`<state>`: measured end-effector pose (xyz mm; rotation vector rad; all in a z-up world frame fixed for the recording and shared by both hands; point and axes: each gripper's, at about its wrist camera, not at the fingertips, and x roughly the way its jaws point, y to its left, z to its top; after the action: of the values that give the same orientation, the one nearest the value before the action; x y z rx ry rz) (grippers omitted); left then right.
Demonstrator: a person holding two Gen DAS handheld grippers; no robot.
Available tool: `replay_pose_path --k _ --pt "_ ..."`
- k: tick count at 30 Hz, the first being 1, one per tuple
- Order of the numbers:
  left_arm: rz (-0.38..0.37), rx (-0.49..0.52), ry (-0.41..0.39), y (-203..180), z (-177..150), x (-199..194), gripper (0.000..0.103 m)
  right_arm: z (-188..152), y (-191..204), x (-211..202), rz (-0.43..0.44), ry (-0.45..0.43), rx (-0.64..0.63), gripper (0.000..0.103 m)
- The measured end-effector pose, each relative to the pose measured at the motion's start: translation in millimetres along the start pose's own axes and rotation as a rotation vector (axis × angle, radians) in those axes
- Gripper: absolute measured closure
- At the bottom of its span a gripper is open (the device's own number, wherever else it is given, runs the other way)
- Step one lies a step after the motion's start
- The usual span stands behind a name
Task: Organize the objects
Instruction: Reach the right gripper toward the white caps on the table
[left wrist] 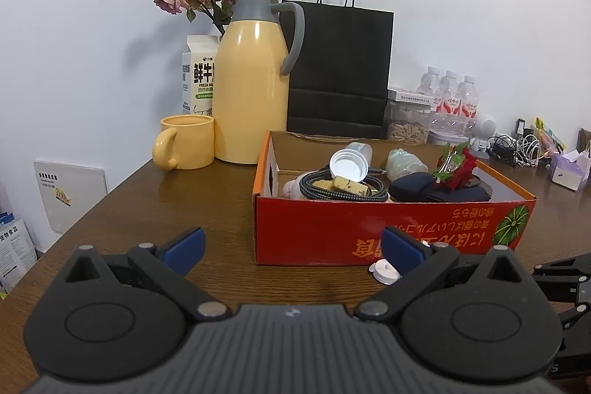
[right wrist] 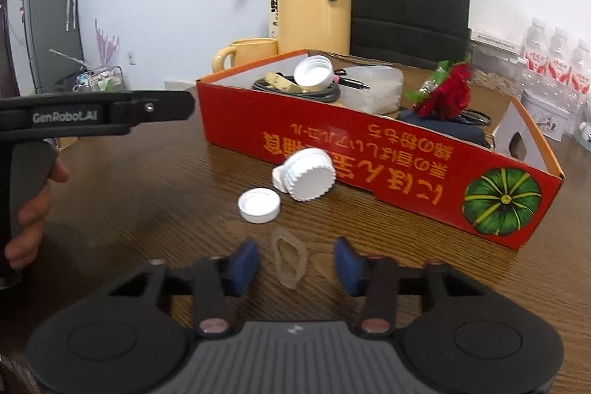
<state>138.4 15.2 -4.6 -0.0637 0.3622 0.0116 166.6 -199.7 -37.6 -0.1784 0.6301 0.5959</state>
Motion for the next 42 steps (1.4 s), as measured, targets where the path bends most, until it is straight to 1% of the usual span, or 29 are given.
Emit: replay_pose_path --k 1,2,3,4,5,6,16,21,25,30,34,38,42 --pt "0.000 0.000 0.000 0 0 0 0.000 0 1 0 -0.004 0.000 -0.001 0.062" --pt "0.001 0.000 0.001 0 0 0 0.000 1 2 1 -0.007 -0.001 -0.002 0.066" --pt "0.000 0.000 0.001 0 0 0 0.000 1 2 1 -0.004 -0.002 -0.003 0.075" --pt "0.001 0.001 0.003 0 0 0 0.000 1 3 1 -0.002 -0.003 -0.006 0.080" --pt "0.002 0.002 0.005 0 0 0 0.000 1 4 0 0.000 -0.004 -0.010 0.088" --pt "0.003 0.004 0.007 0 0 1 0.000 1 5 0 0.002 -0.005 -0.016 0.091" --pt "0.019 0.011 0.044 -1 -2 9 0.000 2 10 0 -0.008 -0.008 -0.044 0.098" --pt "0.031 0.019 0.055 -3 -4 13 0.000 1 11 -6 -0.011 -0.043 -0.046 0.099" --pt "0.036 0.026 0.057 -5 -5 14 0.000 -1 6 -14 -0.029 -0.094 -0.020 0.099" --pt "0.049 0.042 0.063 -8 -7 16 0.000 0 -6 -22 -0.088 -0.142 0.023 0.099" --pt "0.048 0.051 0.066 -11 -7 18 0.000 1 -20 -32 -0.133 -0.197 0.074 0.099" --pt "0.036 0.073 0.064 -19 -8 20 0.000 1 -36 -38 -0.162 -0.224 0.124 0.099" --pt "0.015 0.095 0.066 -37 -8 25 0.000 -1 -45 -38 -0.175 -0.234 0.158 0.099"
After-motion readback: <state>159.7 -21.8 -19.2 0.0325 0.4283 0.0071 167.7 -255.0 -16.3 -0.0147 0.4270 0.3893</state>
